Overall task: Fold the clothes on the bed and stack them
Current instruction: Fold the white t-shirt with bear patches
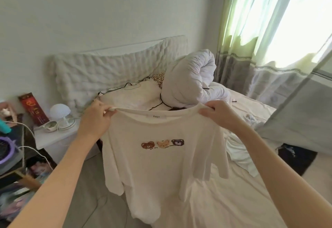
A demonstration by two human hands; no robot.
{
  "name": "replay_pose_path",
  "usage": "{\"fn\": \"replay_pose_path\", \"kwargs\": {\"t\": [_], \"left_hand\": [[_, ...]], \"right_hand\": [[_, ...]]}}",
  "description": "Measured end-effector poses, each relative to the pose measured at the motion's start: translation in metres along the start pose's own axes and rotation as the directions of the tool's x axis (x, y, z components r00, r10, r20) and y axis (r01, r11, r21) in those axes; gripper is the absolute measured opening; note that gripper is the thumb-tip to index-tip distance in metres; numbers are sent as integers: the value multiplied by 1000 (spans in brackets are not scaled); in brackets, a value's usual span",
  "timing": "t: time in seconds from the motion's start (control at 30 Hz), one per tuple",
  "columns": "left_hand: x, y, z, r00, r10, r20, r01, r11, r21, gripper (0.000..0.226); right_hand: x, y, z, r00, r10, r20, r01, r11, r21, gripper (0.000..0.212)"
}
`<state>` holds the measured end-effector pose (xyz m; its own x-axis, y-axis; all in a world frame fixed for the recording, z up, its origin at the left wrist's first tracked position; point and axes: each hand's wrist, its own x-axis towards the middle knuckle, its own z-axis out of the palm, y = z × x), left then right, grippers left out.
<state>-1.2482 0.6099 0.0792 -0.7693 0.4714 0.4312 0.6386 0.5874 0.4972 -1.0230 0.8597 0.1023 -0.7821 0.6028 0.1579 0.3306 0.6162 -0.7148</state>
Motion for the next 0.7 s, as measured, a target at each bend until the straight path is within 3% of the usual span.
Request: {"fn": "replay_pose_path", "kwargs": {"t": [0.13,0.2,0.3,0.43,0.53,0.7], "left_hand": [[-1,-7,-1,986,47,-160,-59,996,-72,17],[4,-8,0,997,-33,-69,19,981,-192,21],[8,-15,2,979,-96,179,148,940,-306,29],[4,-24,-12,988,89,128,-50,959,-278,24],[2,-42,-25,979,152,135,-118,965,-233,14],[-25,-63,-14,976,64,209,-27,984,-179,18]], "right_hand": [[5,-4,11,957,-63,-283,62,998,-13,22],[11,-9,18,938,-37,-345,51,998,30,32],[16,-7,36,977,87,-193,-86,996,11,37],[14,1,37,974,131,-183,-76,956,282,26],[8,-1,26,983,45,-176,-18,988,153,31],[-9,-13,38,997,-62,-49,59,997,-52,44]]}}
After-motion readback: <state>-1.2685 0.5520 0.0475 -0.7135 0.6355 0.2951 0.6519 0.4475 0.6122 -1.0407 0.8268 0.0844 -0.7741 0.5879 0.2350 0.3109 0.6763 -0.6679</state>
